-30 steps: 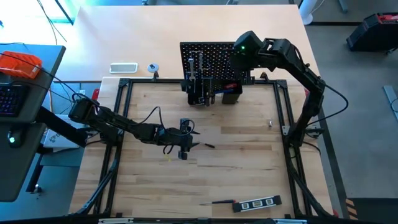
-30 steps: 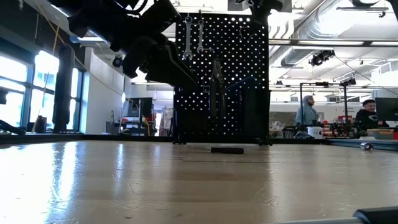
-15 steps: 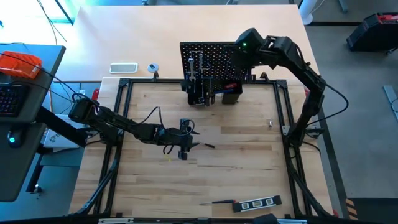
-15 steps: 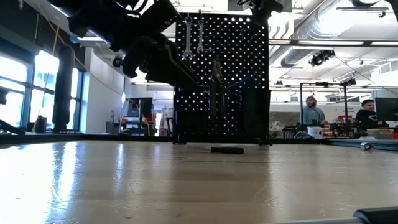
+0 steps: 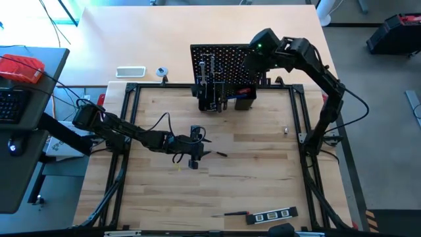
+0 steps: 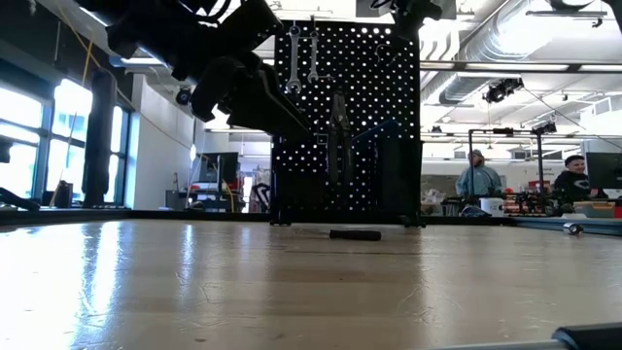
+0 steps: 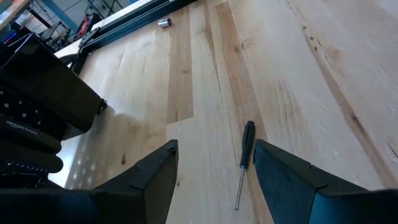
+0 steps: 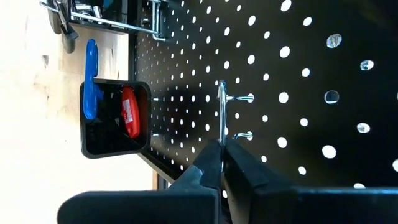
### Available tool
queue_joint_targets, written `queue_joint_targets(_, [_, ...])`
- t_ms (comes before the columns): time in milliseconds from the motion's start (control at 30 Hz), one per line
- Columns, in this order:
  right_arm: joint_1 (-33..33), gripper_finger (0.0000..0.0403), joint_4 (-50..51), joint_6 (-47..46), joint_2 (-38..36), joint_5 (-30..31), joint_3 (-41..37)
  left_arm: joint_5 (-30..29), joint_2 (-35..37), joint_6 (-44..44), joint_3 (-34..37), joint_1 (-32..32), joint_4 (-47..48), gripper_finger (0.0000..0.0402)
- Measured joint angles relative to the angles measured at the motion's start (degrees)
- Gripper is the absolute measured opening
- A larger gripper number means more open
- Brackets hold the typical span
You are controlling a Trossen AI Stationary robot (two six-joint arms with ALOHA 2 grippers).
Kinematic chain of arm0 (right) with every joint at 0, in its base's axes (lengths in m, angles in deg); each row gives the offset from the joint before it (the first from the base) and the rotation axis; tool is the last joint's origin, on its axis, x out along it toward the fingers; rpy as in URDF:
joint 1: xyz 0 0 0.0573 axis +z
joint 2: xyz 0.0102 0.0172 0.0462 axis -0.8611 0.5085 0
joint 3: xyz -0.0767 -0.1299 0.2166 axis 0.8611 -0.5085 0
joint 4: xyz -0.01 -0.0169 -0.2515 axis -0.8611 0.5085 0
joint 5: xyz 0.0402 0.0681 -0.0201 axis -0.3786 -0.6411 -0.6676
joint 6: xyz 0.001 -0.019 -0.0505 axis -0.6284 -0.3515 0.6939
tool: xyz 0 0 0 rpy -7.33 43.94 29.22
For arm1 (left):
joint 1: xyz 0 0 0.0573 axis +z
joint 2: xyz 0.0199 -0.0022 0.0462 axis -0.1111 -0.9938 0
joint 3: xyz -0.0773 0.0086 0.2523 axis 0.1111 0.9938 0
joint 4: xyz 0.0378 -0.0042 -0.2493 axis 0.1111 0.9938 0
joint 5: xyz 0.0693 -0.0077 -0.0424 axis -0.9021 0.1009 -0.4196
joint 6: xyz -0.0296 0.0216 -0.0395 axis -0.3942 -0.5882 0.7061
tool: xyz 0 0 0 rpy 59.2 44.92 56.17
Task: Hang tools onto peg board
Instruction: Hang the binder clip on the pegboard
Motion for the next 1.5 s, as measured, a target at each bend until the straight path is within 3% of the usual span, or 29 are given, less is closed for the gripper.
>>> queue_joint_targets(1233, [-1.18, 0.0, -2.73, 0.08, 0.01, -1.01, -0.04, -0.04, 0.01, -0.02, 0.0, 0.01, -0.26, 0.02])
queue_joint_targets(1500, [0.28, 0.0, -4.53, -0.08, -0.12, 2.39, -4.16, -0.05, 0.02, 0.0, 0.0, 0.01, -0.18, 0.02])
